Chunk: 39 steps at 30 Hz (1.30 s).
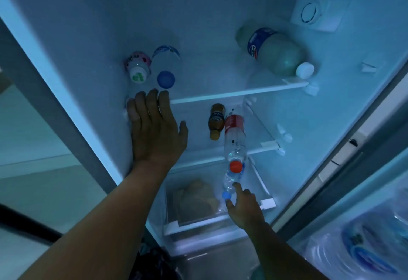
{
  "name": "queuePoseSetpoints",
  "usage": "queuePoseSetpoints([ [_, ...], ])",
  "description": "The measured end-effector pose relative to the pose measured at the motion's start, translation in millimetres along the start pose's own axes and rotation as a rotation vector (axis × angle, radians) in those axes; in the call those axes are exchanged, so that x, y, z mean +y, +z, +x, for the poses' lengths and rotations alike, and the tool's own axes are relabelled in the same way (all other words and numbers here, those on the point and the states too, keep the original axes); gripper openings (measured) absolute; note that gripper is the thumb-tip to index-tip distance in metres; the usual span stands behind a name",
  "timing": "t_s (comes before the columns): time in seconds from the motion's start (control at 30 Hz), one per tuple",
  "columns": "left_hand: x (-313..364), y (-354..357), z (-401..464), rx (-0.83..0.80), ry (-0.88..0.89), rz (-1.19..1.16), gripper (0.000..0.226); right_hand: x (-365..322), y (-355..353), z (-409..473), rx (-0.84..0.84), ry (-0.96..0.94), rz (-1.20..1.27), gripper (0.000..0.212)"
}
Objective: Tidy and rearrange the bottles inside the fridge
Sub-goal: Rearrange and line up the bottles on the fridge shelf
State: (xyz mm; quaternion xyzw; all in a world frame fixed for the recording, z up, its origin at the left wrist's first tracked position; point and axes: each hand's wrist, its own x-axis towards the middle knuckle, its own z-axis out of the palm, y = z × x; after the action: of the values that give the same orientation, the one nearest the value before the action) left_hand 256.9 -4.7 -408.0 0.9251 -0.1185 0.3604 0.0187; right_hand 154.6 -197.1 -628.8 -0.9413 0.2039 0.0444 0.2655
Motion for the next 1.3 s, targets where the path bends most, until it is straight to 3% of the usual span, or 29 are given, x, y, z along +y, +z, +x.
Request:
queuePoseSetpoints([
  [0.3,5,11,2,0.092,-0.019,-0.019,0.074,5,17,15,-0.077,-0.087,0.023,0.054],
  [0.43,7,12,3,0.109,-0.028,-0.049,0.075,9,19,16,-0.232,-0.089,0.078,0.061],
  [0.53,8,12,2,0.107,-0.03,-0.064,0.079,9,20,13,-0.23,-0.066,0.15,0.051],
  [0.67,7,8,1,0.077,-0.032,-0.081,0.084,13,20,8,-0.111,-0.017,0.19,0.039],
  [0.9,10,-10,-1,-0.041,-0.028,-0.088,0.091,-1,-4,-12,0.242,-0.076,0.072,0.032],
  [1.17,8,-32,-3,-0.144,-0.025,-0.1,0.087,-13,-56,-41,0.729,0.094,0.378,0.026],
  [1.3,7,-37,1,-0.161,-0.02,-0.099,0.085,-12,-63,-39,0.702,0.009,0.285,0.033],
])
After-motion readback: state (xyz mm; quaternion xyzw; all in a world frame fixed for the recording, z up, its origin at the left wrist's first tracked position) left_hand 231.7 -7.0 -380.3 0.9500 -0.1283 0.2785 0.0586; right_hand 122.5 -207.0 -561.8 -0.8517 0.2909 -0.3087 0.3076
